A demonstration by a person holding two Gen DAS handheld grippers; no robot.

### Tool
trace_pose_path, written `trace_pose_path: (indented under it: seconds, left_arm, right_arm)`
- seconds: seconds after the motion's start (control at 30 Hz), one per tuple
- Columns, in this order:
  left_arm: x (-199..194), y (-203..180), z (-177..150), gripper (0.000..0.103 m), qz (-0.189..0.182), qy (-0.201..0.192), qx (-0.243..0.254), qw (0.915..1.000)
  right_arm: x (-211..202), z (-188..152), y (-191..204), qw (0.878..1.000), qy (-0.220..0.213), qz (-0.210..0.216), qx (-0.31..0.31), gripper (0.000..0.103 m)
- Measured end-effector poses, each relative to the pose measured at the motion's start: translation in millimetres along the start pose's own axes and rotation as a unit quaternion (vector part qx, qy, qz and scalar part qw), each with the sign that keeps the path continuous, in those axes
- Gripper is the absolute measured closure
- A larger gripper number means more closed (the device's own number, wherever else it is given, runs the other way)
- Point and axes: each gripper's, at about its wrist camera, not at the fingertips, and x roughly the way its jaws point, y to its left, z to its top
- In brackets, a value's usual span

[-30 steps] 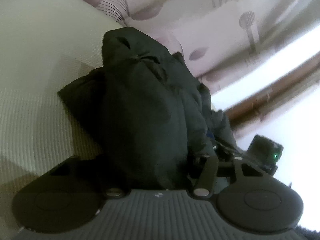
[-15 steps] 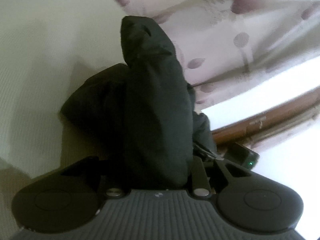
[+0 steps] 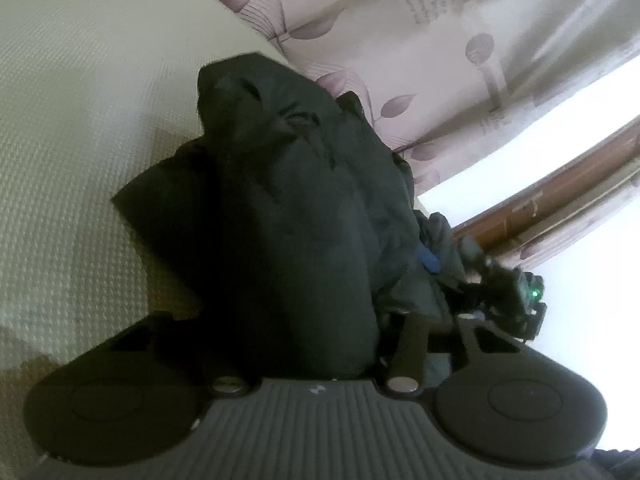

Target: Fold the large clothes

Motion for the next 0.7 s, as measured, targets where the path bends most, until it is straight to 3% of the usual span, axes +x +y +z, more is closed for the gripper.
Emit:
trace_pose_path:
  seconds: [0.07, 0.1, 0.13, 0.2, 0.27, 0.33, 0.4, 0.5, 0.7]
  left_arm:
    - [-1.5, 1.4, -3.6, 0.063, 0.0, -0.009, 0.001, 1.0]
    - [1.6, 0.5, -2.6, 0.063, 0.0, -0.011, 0.001, 0.9999]
    - [1.9, 0.0, -3.0, 0.063, 0.002, -0.013, 0.002, 0.9999]
    - [-2.2, 0.5, -6.3, 0.066, 0.002, -0.014, 0.003, 0.9999]
    - [-2.2, -3.4, -7.2, 0.068, 0.004, -0.017, 0.001, 0.9998]
    - [-3.3, -7.5, -9.9, 0.071, 0.001, -0.024, -0.018, 0.9995]
    - [-7.7, -17.6, -12.0, 0.074, -0.003, -0.03, -0.038, 0.9988]
    - [-12.9, -54.0, -11.2, 0.074, 0.008, -0.026, -0.031, 0.9991]
    - [-6.9, -141.1, -2.6, 0.074, 0.037, -0.006, -0.026, 0.9989]
  right_arm:
    - [-5.2, 1.2, 11.4, 1.0, -0.006, -0.025, -0.009, 0.037]
    - [-6.7, -0.4, 25.1, 0.998, -0.003, -0.044, -0.04, 0.042]
    - [-6.7, -3.2, 39.5, 0.995, 0.007, -0.065, -0.079, 0.06]
    - [1.7, -12.9, 66.9, 0.977, 0.037, -0.121, -0.173, 0.078]
    - [12.8, -23.3, 79.0, 0.958, 0.064, -0.164, -0.228, 0.085]
    - [27.4, -29.8, 70.3, 0.947, 0.095, -0.194, -0.238, 0.09]
    - [40.2, -29.8, 56.1, 0.951, 0.11, -0.192, -0.216, 0.09]
    - [47.2, -25.8, 51.2, 0.954, 0.124, -0.191, -0.198, 0.09]
    - [39.7, -19.7, 34.7, 0.971, 0.108, -0.17, -0.132, 0.09]
